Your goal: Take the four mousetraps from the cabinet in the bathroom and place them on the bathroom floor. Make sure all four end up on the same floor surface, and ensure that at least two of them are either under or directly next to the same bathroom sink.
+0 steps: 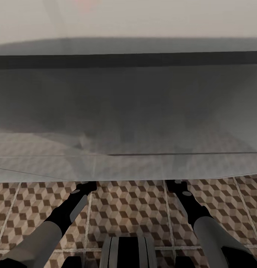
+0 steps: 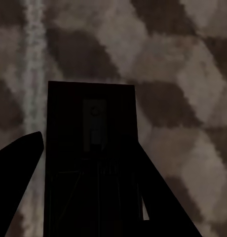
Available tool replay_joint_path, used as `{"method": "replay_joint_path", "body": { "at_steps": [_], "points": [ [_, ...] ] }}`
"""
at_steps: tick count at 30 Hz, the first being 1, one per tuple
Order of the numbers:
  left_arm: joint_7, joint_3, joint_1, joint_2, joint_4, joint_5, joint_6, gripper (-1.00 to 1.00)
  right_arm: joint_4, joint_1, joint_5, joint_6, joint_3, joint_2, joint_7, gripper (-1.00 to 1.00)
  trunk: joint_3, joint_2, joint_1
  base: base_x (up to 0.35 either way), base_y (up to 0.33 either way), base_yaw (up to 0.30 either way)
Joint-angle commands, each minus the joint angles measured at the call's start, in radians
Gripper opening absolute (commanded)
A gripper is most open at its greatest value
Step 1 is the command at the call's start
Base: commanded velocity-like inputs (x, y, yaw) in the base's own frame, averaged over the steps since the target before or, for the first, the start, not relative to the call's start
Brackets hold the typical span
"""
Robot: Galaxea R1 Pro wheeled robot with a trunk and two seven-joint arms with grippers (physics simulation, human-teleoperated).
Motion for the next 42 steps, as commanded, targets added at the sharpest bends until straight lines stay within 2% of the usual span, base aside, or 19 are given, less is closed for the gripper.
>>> {"method": "replay_joint_path", "body": {
  "at_steps": [1,4,8,10,13,18,27,33,40,42],
  "points": [
    [0.009,-0.008,0.0,0.001,0.0,0.006,0.0,-1.0,-0.001,-0.001,0.01,-0.001,-0.005,0.001,0.002,-1.0,-0.001,0.0,0.0,0.0,0.0,0.0],
    [0.007,-0.01,0.0,0.001,0.01,-0.007,-0.038,-1.0,-0.003,0.0,0.01,0.0,-0.005,0.001,0.002,-1.0,-0.001,0.0,0.0,0.0,0.0,0.0],
    [0.005,-0.011,0.0,-0.003,0.017,-0.069,-0.094,-1.0,-0.005,-0.001,0.01,0.0,-0.005,0.001,0.002,-1.0,-0.001,0.0,0.0,0.0,0.0,0.0],
    [0.005,-0.011,0.0,-0.012,0.018,-0.098,-0.103,-1.0,-0.006,-0.001,0.01,0.0,-0.005,0.001,0.002,-1.0,-0.001,0.0,0.0,0.0,0.0,0.0],
    [0.007,-0.011,0.0,-0.022,0.025,-0.118,-0.108,-1.0,-0.007,-0.002,0.01,0.0,-0.005,0.001,0.001,-1.0,-0.001,0.0,0.0,0.0,0.0,0.0],
    [0.009,-0.011,0.0,-0.027,0.029,-0.161,-0.11,-1.0,-0.007,-0.002,0.01,0.001,-0.005,0.001,0.001,-1.0,-0.001,0.0,0.0,0.0,0.0,0.0],
    [0.009,-0.011,0.0,-0.03,0.043,-0.178,-0.11,-1.0,-0.007,-0.002,0.011,0.001,-0.005,0.001,0.001,-1.0,-0.001,0.0,0.0,0.0,0.0,0.0],
    [-0.007,-0.011,0.0,-0.027,0.055,-0.203,-0.107,-1.0,-0.007,-0.002,0.011,0.001,-0.005,0.001,0.001,-1.0,-0.001,0.0,0.0,0.0,0.0,0.0],
    [-0.121,-0.008,0.0,-0.016,0.074,-0.209,-0.107,-1.0,-0.007,-0.002,0.011,0.001,-0.005,0.001,0.001,-1.0,-0.001,0.0,0.0,0.0,0.0,0.0],
    [-0.135,-0.008,0.0,-0.016,0.075,-0.21,-0.106,-1.0,-0.007,-0.002,0.011,0.001,-0.005,0.001,0.001,-1.0,-0.001,0.0,0.0,0.0,0.0,0.0]
  ]
}}
